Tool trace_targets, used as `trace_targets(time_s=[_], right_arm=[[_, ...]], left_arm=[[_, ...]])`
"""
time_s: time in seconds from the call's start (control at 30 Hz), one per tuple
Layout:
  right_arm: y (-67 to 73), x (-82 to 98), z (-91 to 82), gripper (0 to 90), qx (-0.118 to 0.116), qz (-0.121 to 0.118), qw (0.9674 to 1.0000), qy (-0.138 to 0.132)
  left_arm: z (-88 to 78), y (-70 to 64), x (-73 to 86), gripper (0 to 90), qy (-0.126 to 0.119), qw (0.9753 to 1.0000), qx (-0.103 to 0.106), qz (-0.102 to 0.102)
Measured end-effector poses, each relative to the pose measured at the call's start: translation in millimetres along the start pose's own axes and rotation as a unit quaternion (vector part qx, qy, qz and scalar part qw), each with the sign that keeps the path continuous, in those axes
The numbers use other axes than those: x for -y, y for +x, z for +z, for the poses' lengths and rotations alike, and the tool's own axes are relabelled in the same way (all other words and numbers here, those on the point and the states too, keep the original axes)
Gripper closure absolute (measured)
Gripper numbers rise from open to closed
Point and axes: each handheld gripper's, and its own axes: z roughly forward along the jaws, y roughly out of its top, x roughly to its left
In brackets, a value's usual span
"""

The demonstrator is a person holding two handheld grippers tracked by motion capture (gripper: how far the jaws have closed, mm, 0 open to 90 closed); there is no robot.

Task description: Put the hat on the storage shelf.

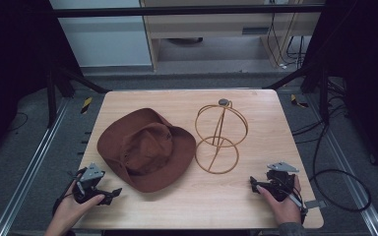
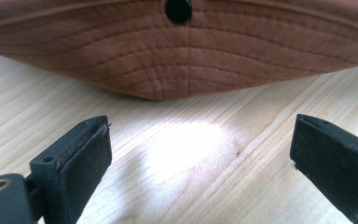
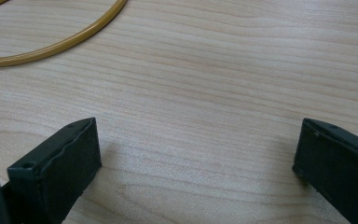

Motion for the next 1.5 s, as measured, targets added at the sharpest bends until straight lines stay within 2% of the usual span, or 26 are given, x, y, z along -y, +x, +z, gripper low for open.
trace_targets(time_s=[0.07, 0.17, 0.37, 0.43, 0.6, 0.63, 0.7, 0.77, 0.83, 0.87, 0.9, 1.0, 1.03, 1.07, 1.13, 1.17, 1.23, 1.27, 1.33, 1.4, 1.43, 1.47, 1.5], right_arm=[[0.0, 0.0, 0.0, 0.6, 0.000, 0.000, 1.0000, 0.000], [0.0, 0.0, 0.0, 0.6, 0.000, 0.000, 1.0000, 0.000], [0.0, 0.0, 0.0, 0.6, 0.000, 0.000, 1.0000, 0.000], [-0.1, 0.0, 0.0, 0.6, 0.000, 0.000, 1.0000, 0.000], [0.0, 0.0, 0.0, 0.6, 0.000, 0.000, 1.0000, 0.000], [-0.1, 0.0, 0.0, 0.6, 0.000, 0.000, 1.0000, 0.000], [0.0, 0.0, 0.0, 0.6, 0.000, 0.000, 1.0000, 0.000], [0.1, 0.0, 0.0, 0.6, 0.000, 0.001, 1.0000, 0.001], [0.0, 0.0, 0.0, 0.6, 0.001, 0.001, 1.0000, 0.001], [0.0, 0.0, 0.0, 0.6, 0.001, 0.001, 1.0000, 0.001], [0.0, 0.0, 0.0, 0.6, 0.000, 0.001, 1.0000, 0.001], [0.0, 0.0, 0.0, 0.6, 0.000, 0.001, 1.0000, 0.001], [0.0, 0.0, 0.0, 0.6, 0.000, 0.001, 1.0000, 0.001], [0.0, 0.0, 0.0, 0.6, 0.000, 0.001, 1.0000, 0.001], [0.0, 0.0, 0.0, 0.6, 0.000, 0.001, 1.0000, 0.001], [0.0, 0.0, 0.0, 0.6, 0.000, 0.001, 1.0000, 0.001], [0.0, 0.0, 0.0, 0.6, 0.000, 0.001, 1.0000, 0.001], [0.0, 0.0, 0.0, 0.6, 0.000, 0.001, 1.0000, 0.001], [-0.1, 0.0, 0.0, 0.6, 0.001, 0.000, 1.0000, 0.001], [0.0, 0.0, 0.0, 0.6, 0.000, 0.001, 1.0000, 0.001], [0.0, 0.0, 0.0, 0.6, 0.001, 0.001, 1.0000, 0.001], [0.0, 0.0, 0.0, 0.6, 0.000, 0.001, 1.0000, 0.001], [-0.1, 0.0, 0.0, 0.6, 0.000, 0.000, 1.0000, 0.000]], left_arm=[[-5.7, 2.8, 0.0, 5.7, -0.013, 0.9998, -0.016, -0.001], [-12.3, 6.6, -0.7, 6.0, -0.031, 0.9991, -0.026, -0.009], [-21.7, 8.9, -5.8, 5.4, -0.055, 0.9981, -0.025, -0.014], [-26.9, 6.5, -12.7, 5.1, -0.061, 0.9977, -0.029, -0.005], [-30.7, 6.1, -23.6, 5.1, -0.071, 0.9969, -0.034, -0.001], [-30.5, 6.7, -30.8, 5.0, -0.065, 0.9974, -0.030, 0.004], [-29.8, 6.9, -35.4, 5.0, -0.063, 0.9975, -0.029, 0.009], [-26.9, 8.4, -50.5, 5.0, -0.054, 0.9979, -0.026, 0.023], [-23.9, 10.5, -61.6, 5.0, -0.046, 0.9978, -0.034, 0.035], [-23.9, 10.5, -61.6, 5.1, -0.046, 0.9978, -0.034, 0.035], [-20.5, 12.4, -75.0, 5.0, -0.037, 0.9981, -0.029, 0.041], [-17.2, 12.7, -88.1, 4.8, -0.023, 0.9983, -0.021, 0.049], [-13.6, 12.5, -99.4, 4.7, -0.012, 0.9985, -0.009, 0.052], [-13.6, 12.5, -99.4, 4.8, -0.012, 0.9985, -0.009, 0.052], [-7.3, 12.1, -114.2, 4.7, -0.002, 0.9987, 0.015, 0.050], [-2.5, 13.1, -122.8, 4.7, 0.002, 0.9988, 0.030, 0.040], [0.4, 13.5, -127.2, 4.9, 0.005, 0.9988, 0.026, 0.041], [6.1, 14.1, -136.0, 4.9, 0.015, 0.9984, 0.020, 0.051], [9.6, 14.1, -141.8, 4.9, 0.019, 0.9982, 0.018, 0.055], [16.7, 13.0, -155.5, 4.3, 0.026, 0.9978, 0.031, 0.053], [20.0, 10.6, -163.0, 4.2, 0.031, 0.9973, 0.030, 0.059], [20.0, 10.6, -163.0, 4.2, 0.031, 0.9973, 0.030, 0.059], [24.5, 5.5, -171.7, 4.4, 0.034, 0.9966, 0.028, 0.070]])
